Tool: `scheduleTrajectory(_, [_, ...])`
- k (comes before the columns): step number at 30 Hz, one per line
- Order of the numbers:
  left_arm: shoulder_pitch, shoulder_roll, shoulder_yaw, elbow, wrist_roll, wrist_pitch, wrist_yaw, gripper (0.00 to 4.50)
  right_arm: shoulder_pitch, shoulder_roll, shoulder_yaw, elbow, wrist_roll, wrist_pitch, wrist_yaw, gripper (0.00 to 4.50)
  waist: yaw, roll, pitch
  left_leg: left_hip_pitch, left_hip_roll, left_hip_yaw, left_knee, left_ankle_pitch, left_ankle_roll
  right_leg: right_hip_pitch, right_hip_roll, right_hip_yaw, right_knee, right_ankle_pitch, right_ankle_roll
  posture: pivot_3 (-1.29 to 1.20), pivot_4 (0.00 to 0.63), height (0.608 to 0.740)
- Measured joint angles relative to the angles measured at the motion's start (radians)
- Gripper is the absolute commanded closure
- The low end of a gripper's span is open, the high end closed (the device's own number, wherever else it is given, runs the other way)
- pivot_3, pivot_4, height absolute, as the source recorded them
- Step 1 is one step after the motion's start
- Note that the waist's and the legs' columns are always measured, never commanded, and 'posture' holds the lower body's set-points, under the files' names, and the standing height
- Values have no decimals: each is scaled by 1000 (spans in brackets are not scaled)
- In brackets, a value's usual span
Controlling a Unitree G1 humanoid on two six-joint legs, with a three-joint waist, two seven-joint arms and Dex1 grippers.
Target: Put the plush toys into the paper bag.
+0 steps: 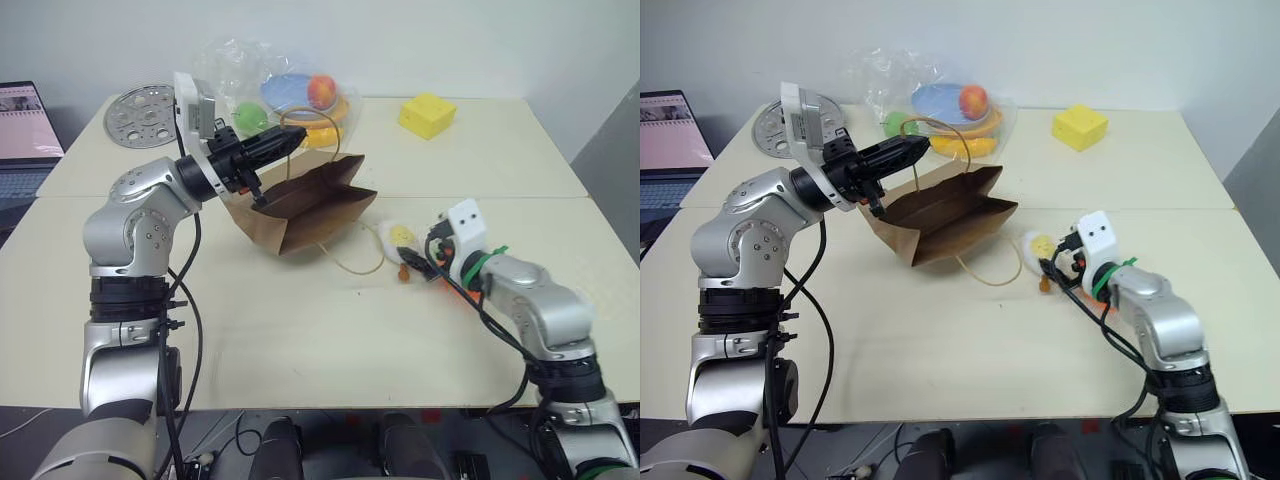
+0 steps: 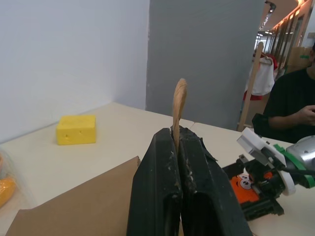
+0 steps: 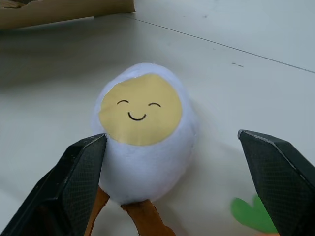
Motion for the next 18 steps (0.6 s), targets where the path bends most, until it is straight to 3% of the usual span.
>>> scheduleTrajectory(6, [2,0,-9,-13,2,1,1,4500,-7,23,-4,23,-2,7,-27,38,4,0,0,0,0,0,0,0,0,0,0,0,0,0,0,0,150,740])
scheduleTrajectory(7, [2,2,-9,-18,1,2,1,4500,-6,22,-3,23,-4,7,-26,199,5,0,0,0,0,0,0,0,0,0,0,0,0,0,0,0,150,740])
scheduleTrajectory(11, [7,10,-9,-23,1,10,2,4500,5,12,1,23,-5,5,-12,1242,8,0,0,0,0,0,0,0,0,0,0,0,0,0,0,0,150,740])
scheduleTrajectory(18, [7,12,-9,-23,1,16,3,4500,5,10,0,19,-4,3,10,3758,14,0,0,0,0,0,0,0,0,0,0,0,0,0,0,0,150,740])
